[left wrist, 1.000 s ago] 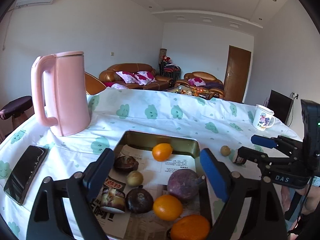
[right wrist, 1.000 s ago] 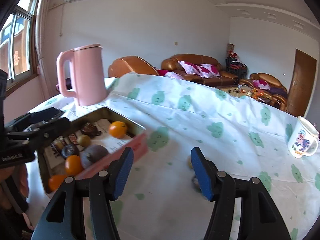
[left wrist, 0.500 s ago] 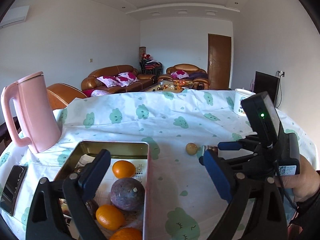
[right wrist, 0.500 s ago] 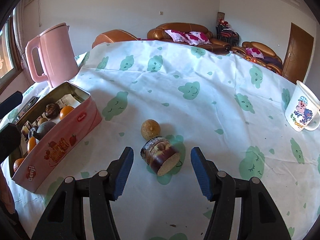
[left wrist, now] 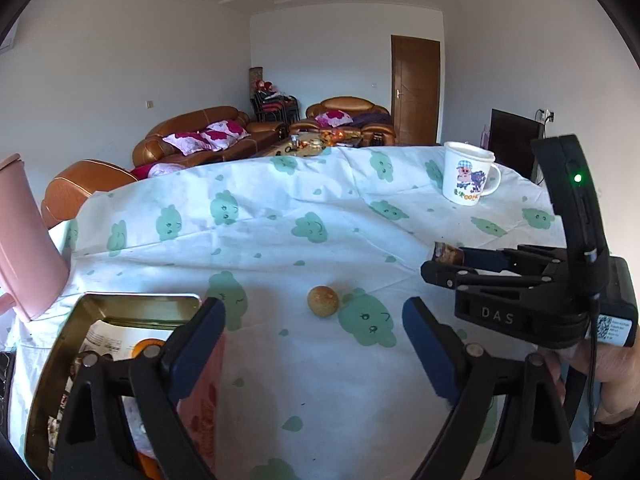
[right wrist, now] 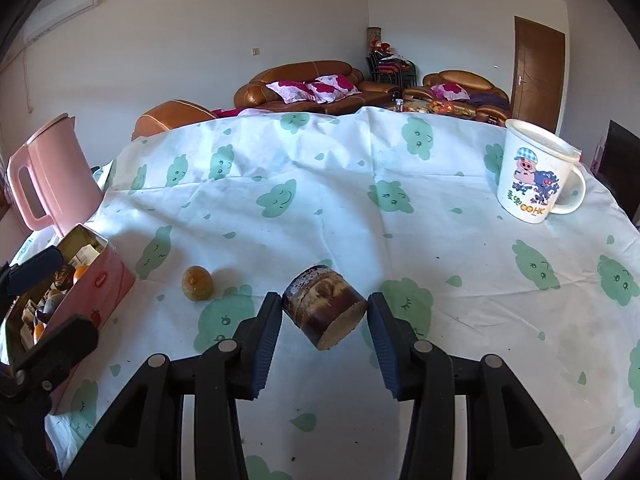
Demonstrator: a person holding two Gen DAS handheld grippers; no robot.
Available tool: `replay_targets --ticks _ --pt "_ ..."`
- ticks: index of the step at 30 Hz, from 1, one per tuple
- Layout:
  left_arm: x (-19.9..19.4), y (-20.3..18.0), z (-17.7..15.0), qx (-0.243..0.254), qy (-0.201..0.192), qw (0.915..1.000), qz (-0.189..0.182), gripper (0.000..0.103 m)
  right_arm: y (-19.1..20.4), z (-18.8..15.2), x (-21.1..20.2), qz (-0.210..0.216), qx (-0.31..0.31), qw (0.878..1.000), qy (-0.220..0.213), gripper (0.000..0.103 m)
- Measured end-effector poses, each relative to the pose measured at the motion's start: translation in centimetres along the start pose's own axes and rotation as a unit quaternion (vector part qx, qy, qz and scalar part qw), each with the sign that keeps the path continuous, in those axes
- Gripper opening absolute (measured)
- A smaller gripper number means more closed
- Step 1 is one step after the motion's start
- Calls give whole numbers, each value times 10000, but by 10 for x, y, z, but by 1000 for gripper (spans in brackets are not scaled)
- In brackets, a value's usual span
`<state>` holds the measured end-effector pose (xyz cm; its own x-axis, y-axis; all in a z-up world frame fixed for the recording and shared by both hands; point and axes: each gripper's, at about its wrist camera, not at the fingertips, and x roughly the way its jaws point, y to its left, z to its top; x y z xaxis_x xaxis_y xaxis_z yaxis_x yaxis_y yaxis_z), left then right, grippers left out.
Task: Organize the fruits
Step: 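Grasp a small labelled jar with the right tool while the left tool grasps a small brown fruit, then lift and hold the jar with the right tool while the left tool holds the brown fruit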
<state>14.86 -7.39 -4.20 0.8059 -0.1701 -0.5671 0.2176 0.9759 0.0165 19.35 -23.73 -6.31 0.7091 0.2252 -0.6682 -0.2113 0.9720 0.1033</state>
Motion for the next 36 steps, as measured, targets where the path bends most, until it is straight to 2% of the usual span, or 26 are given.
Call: replay_targets --ticks 2,7,10,12,13,15,18,26,36 --pt "16 -6 3 -15 236 9997 -107 87 -7 1 0 85 140 9999 4 46" --pt "55 -7 6 -177 782 9966 -208 60 -8 0 -1 156 176 9997 -23 46" --pt "69 -6 8 -330 1000 9940 -299 56 -7 -1 -2 152 156 9998 -46 46" --pt "79 -5 10 -386 1153 9921 -304 46 -6 -1 -1 135 137 9998 -35 46" --pt "84 -5 10 -425 1254 9906 -331 46 -5 -1 -1 141 122 9998 -30 46" --pt "92 -2 9 -524 1417 9876 -417 35 -5 -1 -1 148 110 9998 -25 46" --pt "89 -2 8 -516 1384 9877 -516 27 -6 -1 -1 171 134 9998 -31 46" --pt "64 -7 11 -389 866 9926 -752 27 -5 -2 -12 302 79 9990 -316 46" --pt "39 -9 14 -299 215 9977 -570 27 -4 -2 -23 463 23 9969 -641 46"
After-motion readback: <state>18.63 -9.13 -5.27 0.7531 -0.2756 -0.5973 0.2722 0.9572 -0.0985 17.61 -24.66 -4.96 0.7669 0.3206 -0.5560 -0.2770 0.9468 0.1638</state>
